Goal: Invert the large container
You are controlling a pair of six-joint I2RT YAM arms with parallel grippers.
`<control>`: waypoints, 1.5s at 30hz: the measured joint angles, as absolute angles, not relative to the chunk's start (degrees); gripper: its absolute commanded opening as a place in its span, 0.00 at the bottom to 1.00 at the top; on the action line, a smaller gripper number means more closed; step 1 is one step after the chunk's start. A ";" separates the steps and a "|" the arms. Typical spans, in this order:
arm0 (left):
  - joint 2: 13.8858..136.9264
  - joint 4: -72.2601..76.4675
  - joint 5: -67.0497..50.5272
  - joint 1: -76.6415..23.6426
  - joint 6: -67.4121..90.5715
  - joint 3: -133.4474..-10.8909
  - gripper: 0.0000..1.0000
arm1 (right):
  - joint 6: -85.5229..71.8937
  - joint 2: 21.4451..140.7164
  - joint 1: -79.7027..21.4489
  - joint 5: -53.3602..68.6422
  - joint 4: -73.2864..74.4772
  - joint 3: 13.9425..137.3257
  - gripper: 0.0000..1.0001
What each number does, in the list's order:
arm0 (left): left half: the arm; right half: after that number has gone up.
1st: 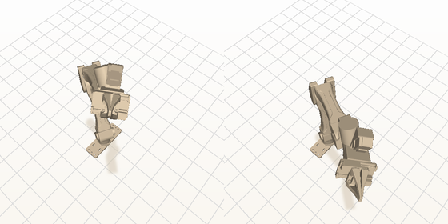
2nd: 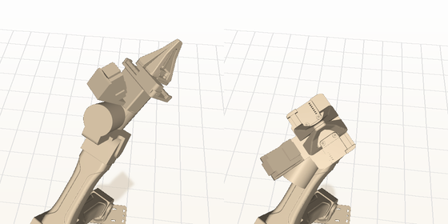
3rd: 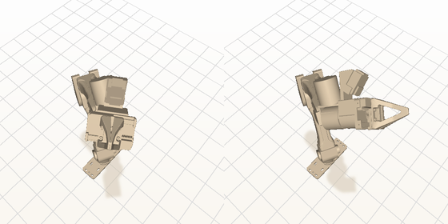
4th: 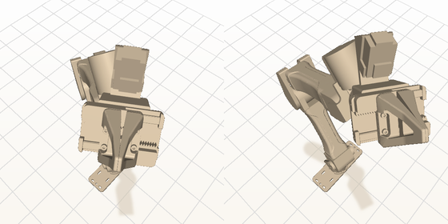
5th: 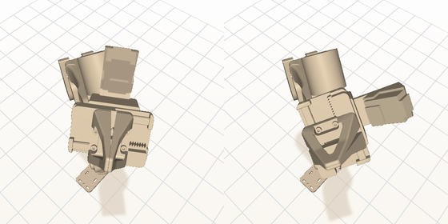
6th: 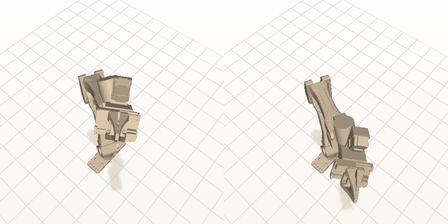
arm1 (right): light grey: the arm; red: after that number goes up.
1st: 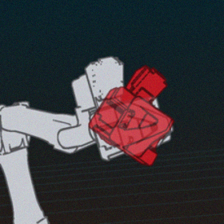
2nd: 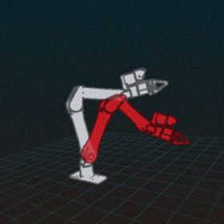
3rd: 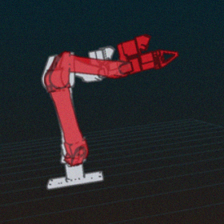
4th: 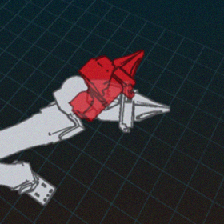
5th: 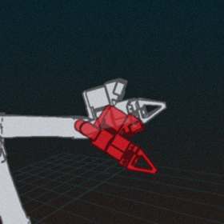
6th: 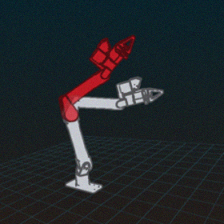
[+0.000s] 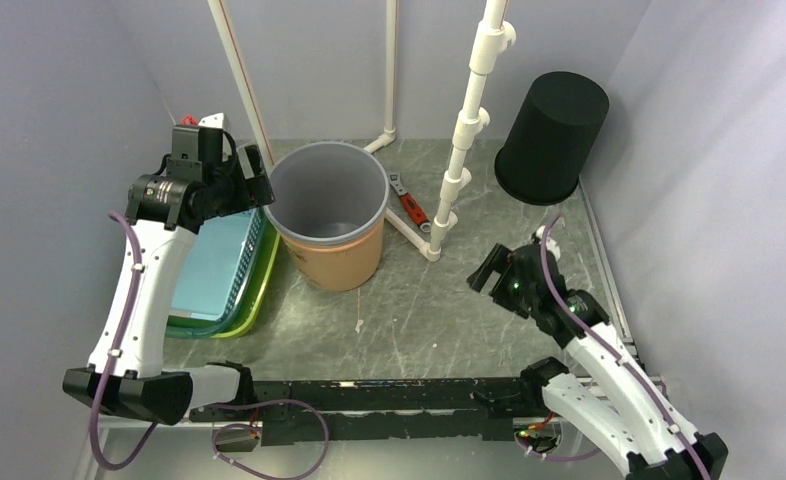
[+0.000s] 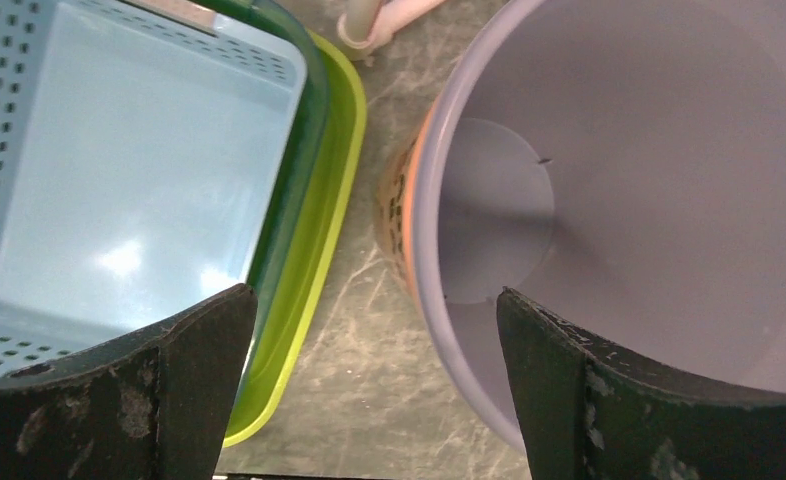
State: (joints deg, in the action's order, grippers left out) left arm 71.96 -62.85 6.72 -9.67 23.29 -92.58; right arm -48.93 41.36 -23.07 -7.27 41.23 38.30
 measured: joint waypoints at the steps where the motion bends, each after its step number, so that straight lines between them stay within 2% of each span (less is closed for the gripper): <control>1: 72.29 -62.37 5.37 -9.17 23.31 -92.38 0.94 | -49.78 40.03 -24.67 -7.29 41.95 37.10 0.90; 7: 72.93 -60.10 -0.75 -7.94 23.79 -90.74 0.71 | -50.28 34.22 -29.85 -3.33 43.29 34.44 0.81; 10: 72.71 -58.46 -1.78 -7.94 23.77 -88.75 0.67 | -49.52 34.37 -32.77 0.62 42.22 34.44 0.79; 14: 72.77 -58.04 -2.72 -7.94 23.57 -86.65 0.57 | -49.06 36.18 -38.89 2.52 41.54 35.40 0.76; 21: 72.93 -58.13 -4.67 -7.94 22.68 -85.52 0.39 | -49.25 41.50 -50.22 0.03 40.49 42.39 0.71; 26: 72.79 -58.35 -5.39 -7.97 21.43 -85.58 0.20 | -50.00 45.84 -57.17 -3.68 38.63 46.68 0.70; 29: 72.79 -59.46 -5.78 -7.86 20.73 -86.04 0.14 | -50.59 48.80 -59.51 -6.22 37.60 48.84 0.73; 37: 71.70 -63.75 -9.32 -7.94 16.71 -87.20 0.04 | -51.64 49.84 -60.10 -12.99 35.48 55.16 0.72; 41: 70.70 -65.60 -10.59 -7.60 15.07 -87.66 0.03 | -51.42 51.72 -60.10 -14.15 34.96 61.95 0.71; 45: 69.52 -66.11 -13.74 -7.60 13.82 -87.77 0.03 | -51.00 58.63 -60.16 -15.57 37.58 71.50 0.70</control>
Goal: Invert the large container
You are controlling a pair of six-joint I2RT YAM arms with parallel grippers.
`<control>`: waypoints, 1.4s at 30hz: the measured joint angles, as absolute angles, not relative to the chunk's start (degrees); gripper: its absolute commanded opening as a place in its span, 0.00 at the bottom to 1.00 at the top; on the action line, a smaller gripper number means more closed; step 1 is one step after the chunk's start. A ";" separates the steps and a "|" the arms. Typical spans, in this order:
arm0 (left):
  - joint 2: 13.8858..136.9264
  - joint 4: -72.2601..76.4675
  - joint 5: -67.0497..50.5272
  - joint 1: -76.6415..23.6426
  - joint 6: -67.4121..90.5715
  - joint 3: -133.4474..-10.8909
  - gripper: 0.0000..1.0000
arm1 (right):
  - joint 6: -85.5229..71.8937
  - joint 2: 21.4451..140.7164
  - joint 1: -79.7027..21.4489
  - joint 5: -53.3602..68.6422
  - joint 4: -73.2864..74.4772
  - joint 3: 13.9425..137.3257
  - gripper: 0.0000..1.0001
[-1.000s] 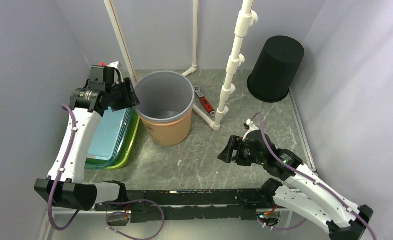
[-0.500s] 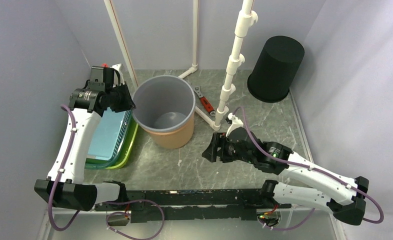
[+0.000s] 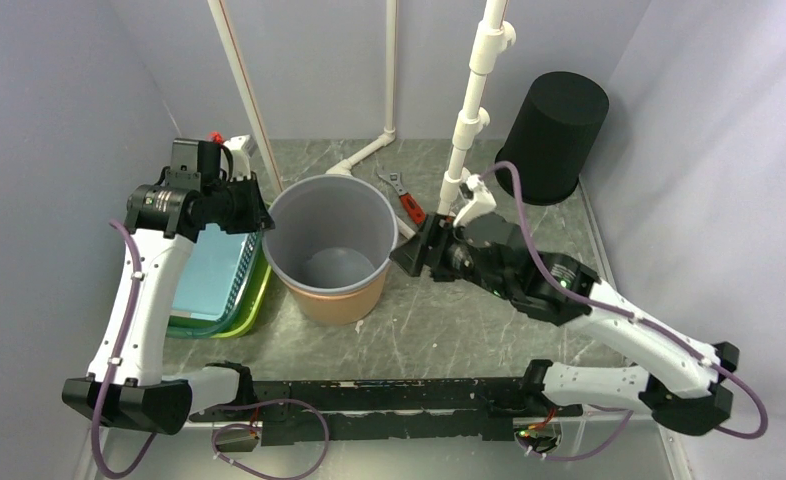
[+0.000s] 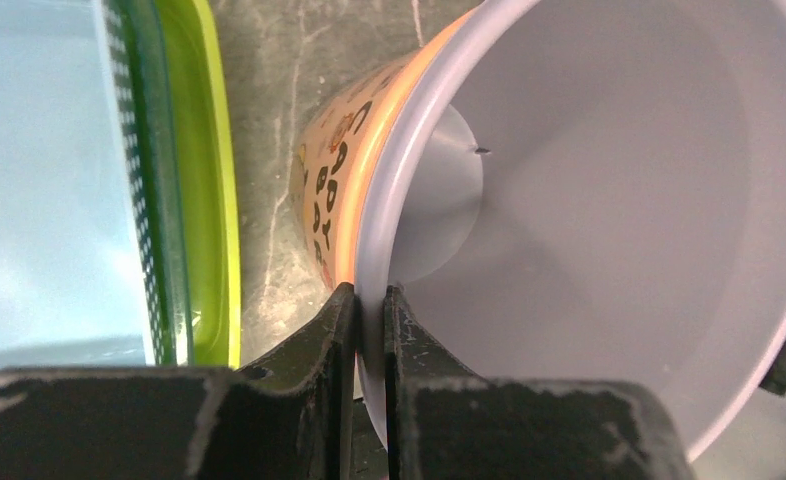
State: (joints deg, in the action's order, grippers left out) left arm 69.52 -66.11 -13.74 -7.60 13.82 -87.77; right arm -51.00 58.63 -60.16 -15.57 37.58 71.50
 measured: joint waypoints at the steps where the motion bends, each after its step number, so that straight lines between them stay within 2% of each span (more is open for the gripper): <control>1: 69.19 -66.24 -14.55 -7.60 13.50 -87.77 0.03 | -51.00 60.95 -60.27 -16.27 38.39 73.95 0.69; 12: 64.58 -66.04 -21.50 -7.60 12.75 -84.44 0.03 | -52.51 76.47 -63.11 -25.65 54.02 87.37 0.58; 15: 64.49 -65.65 -22.74 -7.60 12.91 -83.44 0.02 | -52.73 77.58 -63.90 -27.09 55.70 88.14 0.52; 18: 64.49 -65.39 -23.51 -7.60 13.19 -82.61 0.03 | -52.77 77.80 -64.16 -27.73 56.97 88.16 0.50; 20: 64.49 -65.30 -24.18 -7.60 13.34 -82.50 0.03 | -52.75 78.22 -64.23 -28.34 57.91 88.66 0.43; 24: 64.51 -64.84 -24.97 -7.60 13.54 -82.48 0.03 | -52.23 79.18 -64.23 -29.87 60.49 90.35 0.41; 27: 64.53 -64.12 -25.63 -7.60 14.11 -82.17 0.03 | -51.29 79.09 -64.23 -30.24 60.80 90.37 0.35; 37: 64.53 -61.87 -25.71 -7.57 15.35 -80.36 0.03 | -51.55 78.41 -64.23 -31.00 58.81 87.11 0.35; 38: 64.53 -61.84 -25.74 -7.57 15.55 -80.20 0.03 | -51.59 78.28 -64.23 -30.98 58.19 86.46 0.34; 42: 64.45 -61.32 -25.85 -7.57 16.19 -79.42 0.02 | -51.44 77.41 -64.20 -30.96 57.76 85.54 0.17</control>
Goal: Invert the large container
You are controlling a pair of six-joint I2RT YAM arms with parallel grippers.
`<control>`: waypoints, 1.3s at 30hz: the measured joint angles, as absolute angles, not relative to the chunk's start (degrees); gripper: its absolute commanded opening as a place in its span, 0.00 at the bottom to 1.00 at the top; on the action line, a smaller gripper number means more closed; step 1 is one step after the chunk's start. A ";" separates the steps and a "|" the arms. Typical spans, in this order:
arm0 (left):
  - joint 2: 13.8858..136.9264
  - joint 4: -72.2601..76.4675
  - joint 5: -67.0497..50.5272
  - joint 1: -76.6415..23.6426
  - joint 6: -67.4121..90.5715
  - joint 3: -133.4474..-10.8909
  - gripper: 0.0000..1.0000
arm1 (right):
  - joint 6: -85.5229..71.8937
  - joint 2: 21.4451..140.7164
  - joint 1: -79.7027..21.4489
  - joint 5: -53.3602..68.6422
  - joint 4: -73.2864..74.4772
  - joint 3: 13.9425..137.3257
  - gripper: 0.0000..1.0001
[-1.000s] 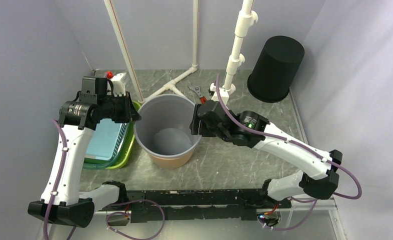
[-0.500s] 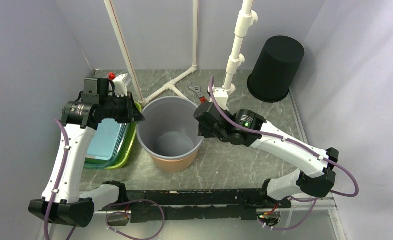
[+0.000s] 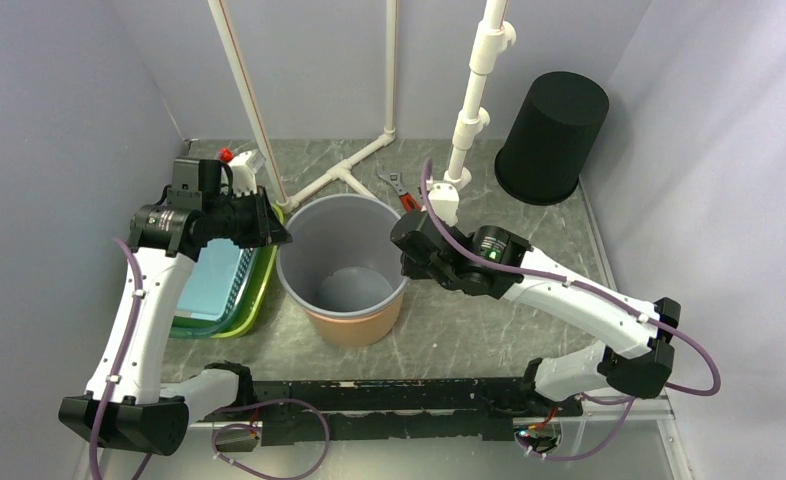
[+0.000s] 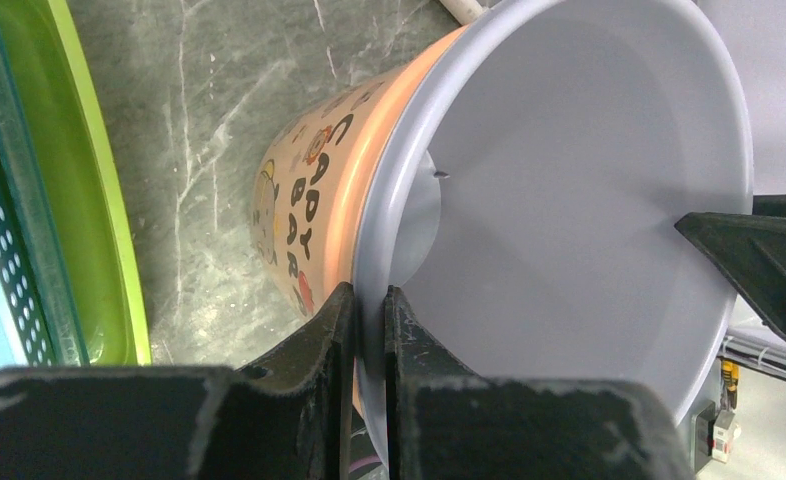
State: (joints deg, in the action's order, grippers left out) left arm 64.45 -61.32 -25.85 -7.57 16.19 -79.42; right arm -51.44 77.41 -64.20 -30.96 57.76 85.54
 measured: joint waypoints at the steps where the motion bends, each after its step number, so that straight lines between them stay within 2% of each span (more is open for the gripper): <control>1: 64.38 -61.30 -25.89 -7.57 16.38 -79.18 0.03 | -51.86 77.21 -64.16 -31.05 57.82 85.54 0.15; 4: 64.01 -61.49 -26.48 -7.60 17.32 -78.85 0.06 | -52.88 77.01 -63.66 -31.46 57.98 85.62 0.08; 6: 63.61 -61.63 -26.81 -7.60 17.76 -78.85 0.18 | -53.45 77.12 -63.42 -31.73 58.50 86.04 0.01; 9: 63.07 -61.71 -27.14 -7.60 18.33 -78.85 0.36 | -53.54 77.23 -63.31 -32.82 58.89 86.63 0.00; 12: 62.96 -60.49 -27.70 -7.62 19.09 -78.85 0.45 | -52.82 76.75 -63.40 -32.64 57.69 86.56 0.00; 14: 62.96 -60.18 -28.03 -7.70 19.27 -78.85 0.46 | -52.12 75.16 -63.72 -31.38 55.92 85.17 0.00; 19: 63.02 -60.03 -29.65 -7.73 19.38 -78.83 0.40 | -50.89 68.93 -62.22 -27.88 54.57 80.16 0.00; 25: 63.22 -57.87 -32.45 -7.90 19.79 -78.22 0.56 | -50.09 66.76 -59.46 -27.33 55.61 79.50 0.00; 29: 63.35 -57.21 -34.00 -7.90 20.03 -78.24 0.61 | -50.33 66.35 -58.26 -26.68 53.91 77.93 0.00; 32: 63.44 -56.86 -35.38 -7.90 20.23 -78.24 0.52 | -51.31 64.66 -57.23 -25.36 50.76 74.41 0.00; 36: 64.40 -56.84 -37.87 -8.01 20.25 -78.24 0.46 | -53.47 62.54 -55.27 -23.24 47.44 70.74 0.00; 39: 65.25 -56.90 -38.11 -8.56 20.18 -78.24 0.49 | -54.26 61.80 -54.22 -22.65 46.81 69.87 0.00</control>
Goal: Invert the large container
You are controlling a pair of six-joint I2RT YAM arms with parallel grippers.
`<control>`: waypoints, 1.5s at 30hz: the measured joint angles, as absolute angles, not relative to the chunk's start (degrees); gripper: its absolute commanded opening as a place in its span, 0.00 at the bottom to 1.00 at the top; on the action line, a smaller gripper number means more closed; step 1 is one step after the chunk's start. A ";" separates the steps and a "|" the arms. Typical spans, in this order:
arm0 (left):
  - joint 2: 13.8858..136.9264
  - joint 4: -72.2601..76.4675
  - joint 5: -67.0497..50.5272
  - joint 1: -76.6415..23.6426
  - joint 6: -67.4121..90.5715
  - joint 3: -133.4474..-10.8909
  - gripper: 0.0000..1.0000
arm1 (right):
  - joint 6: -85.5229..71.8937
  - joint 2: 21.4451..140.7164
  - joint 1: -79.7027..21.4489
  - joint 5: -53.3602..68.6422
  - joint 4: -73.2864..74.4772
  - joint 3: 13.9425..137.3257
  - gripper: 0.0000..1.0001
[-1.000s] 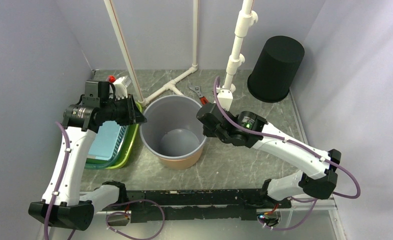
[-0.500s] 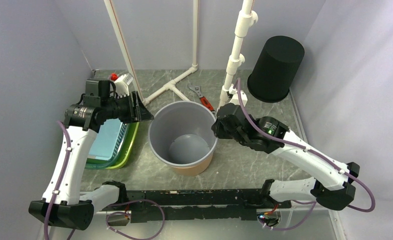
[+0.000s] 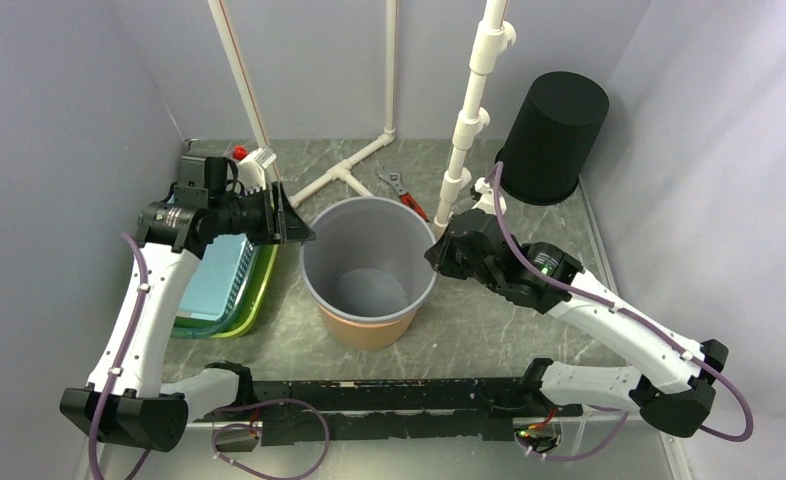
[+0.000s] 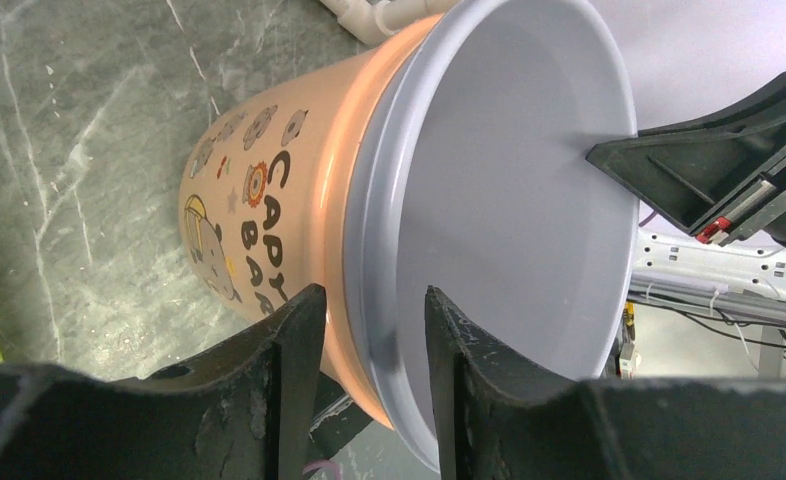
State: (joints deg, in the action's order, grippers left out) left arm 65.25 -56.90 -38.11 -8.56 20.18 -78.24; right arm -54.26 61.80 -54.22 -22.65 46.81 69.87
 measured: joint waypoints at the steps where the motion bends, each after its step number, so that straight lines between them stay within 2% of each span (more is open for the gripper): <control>1: 65.47 -57.01 -38.09 -8.86 20.14 -78.24 0.52 | -54.48 61.56 -53.82 -22.33 46.61 69.58 0.00; 3: 65.63 -57.34 -37.91 -9.41 19.94 -78.26 0.54 | -54.48 61.43 -53.28 -21.85 46.37 69.52 0.00; 8: 66.28 -57.67 -37.87 -11.03 19.77 -79.00 0.52 | -54.41 61.52 -52.73 -20.47 45.69 69.52 0.00; 11: 66.78 -57.67 -37.65 -11.79 19.79 -79.07 0.38 | -54.28 61.54 -52.66 -19.57 45.32 69.52 0.00; 14: 66.92 -57.30 -36.82 -11.84 20.23 -79.05 0.31 | -54.08 61.49 -52.25 -19.35 45.32 69.52 0.00; 16: 66.92 -56.80 -36.05 -11.88 20.56 -79.05 0.31 | -54.02 61.49 -52.16 -19.38 45.25 69.54 0.00; 22: 66.78 -56.14 -34.79 -12.49 21.41 -79.09 0.58 | -53.52 62.30 -52.18 -19.49 45.65 70.59 0.00; 26: 65.65 -55.37 -32.91 -13.02 22.46 -78.96 0.67 | -53.93 62.17 -52.21 -19.77 45.60 70.59 0.00; 29: 63.13 -55.02 -28.47 -13.19 24.51 -78.30 0.82 | -55.16 61.73 -52.10 -20.08 45.69 70.59 0.00; 39: 46.17 -51.46 -7.46 -13.19 36.36 -72.34 0.89 | -58.08 60.82 -51.09 -22.11 46.02 70.57 0.00; 41: 42.72 -51.35 -4.99 -13.19 38.59 -70.17 0.94 | -58.13 61.12 -51.09 -22.26 46.41 70.59 0.00; 45: 37.95 -51.79 -3.31 -13.19 41.36 -66.35 0.94 | -58.06 62.63 -51.09 -22.20 46.94 70.67 0.00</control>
State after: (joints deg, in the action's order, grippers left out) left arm 37.95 -51.79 -3.31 -13.19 41.36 -66.35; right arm -58.06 62.63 -51.09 -22.20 46.94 70.67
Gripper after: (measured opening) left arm 0.937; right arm 0.142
